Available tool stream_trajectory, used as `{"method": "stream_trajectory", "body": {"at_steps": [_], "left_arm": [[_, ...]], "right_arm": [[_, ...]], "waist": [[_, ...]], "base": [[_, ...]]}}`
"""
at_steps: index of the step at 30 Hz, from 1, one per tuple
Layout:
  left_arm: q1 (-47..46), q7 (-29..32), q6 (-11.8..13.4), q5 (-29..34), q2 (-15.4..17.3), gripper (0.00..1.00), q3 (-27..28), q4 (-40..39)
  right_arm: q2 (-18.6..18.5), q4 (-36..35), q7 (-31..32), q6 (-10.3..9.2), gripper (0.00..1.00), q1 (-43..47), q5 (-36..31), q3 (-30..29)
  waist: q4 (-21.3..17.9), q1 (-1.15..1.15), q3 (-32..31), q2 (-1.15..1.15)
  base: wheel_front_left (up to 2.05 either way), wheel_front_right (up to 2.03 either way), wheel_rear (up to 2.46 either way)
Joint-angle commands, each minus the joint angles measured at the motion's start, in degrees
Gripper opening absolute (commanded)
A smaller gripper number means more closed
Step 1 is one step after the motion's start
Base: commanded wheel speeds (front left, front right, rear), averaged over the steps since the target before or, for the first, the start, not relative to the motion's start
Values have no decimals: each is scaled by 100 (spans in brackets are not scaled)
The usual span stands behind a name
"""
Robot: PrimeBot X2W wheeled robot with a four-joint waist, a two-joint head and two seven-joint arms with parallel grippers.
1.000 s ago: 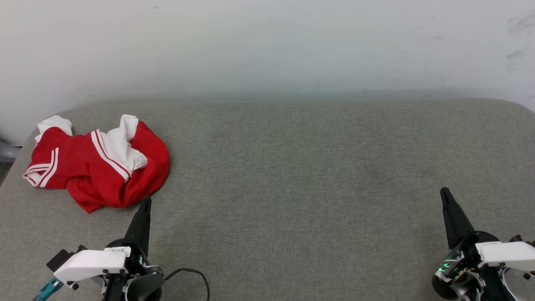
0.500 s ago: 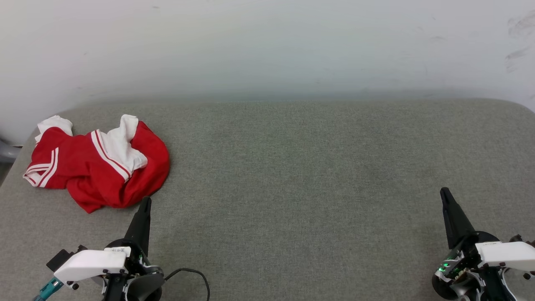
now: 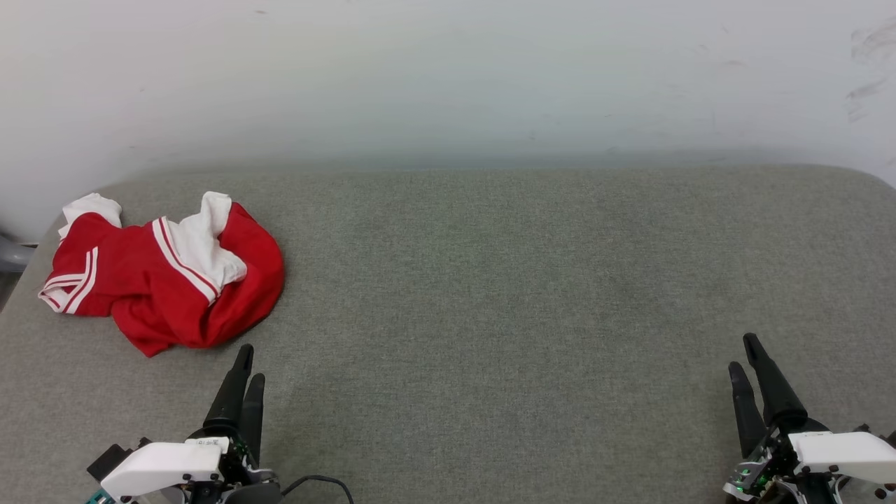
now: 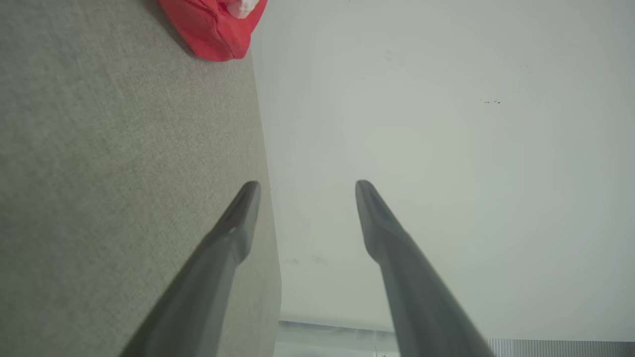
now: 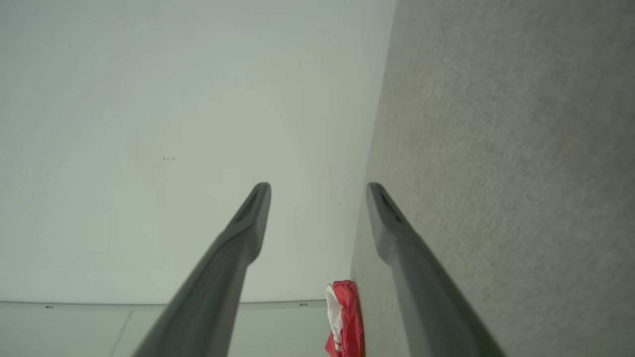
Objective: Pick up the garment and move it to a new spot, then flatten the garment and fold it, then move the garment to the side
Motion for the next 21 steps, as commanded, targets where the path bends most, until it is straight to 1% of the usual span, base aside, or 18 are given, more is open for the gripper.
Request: {"method": "stream_trajectory", "body": {"at_steps": [1, 5, 10, 11, 12, 21], "left_arm": [[-111, -63, -1, 76, 8, 100, -24, -144], [-114, -176, -1, 288, 9, 100, -21, -195], [-128, -311, 52, 763, 10, 100, 14, -321], [-131, -336, 77, 885, 10, 100, 17, -363], [-138, -413, 164, 1250, 10, 100, -1, -494], [-123, -626, 474, 2323, 12, 100, -124, -789]], "right_arm": [[-3, -145, -74, 0, 100, -76, -100, 7], [-3, -218, -187, 0, 100, -48, -386, -9], [-3, -367, -322, 0, 100, -26, -803, -23], [-3, -401, -349, 0, 100, -21, -907, -36], [-3, -518, -426, 0, 100, -11, -1250, -57], [-4, -880, -637, 0, 100, 36, -2375, -35]], "waist": [[-1, 0, 1, 0], [-4, 0, 0, 0], [-6, 0, -1, 0], [-6, 0, -1, 0], [-6, 0, 0, 0], [3, 0, 3, 0]], "base": [[0, 0, 0], [0, 0, 0], [0, 0, 0], [0, 0, 0], [0, 0, 0], [0, 0, 0]]}}
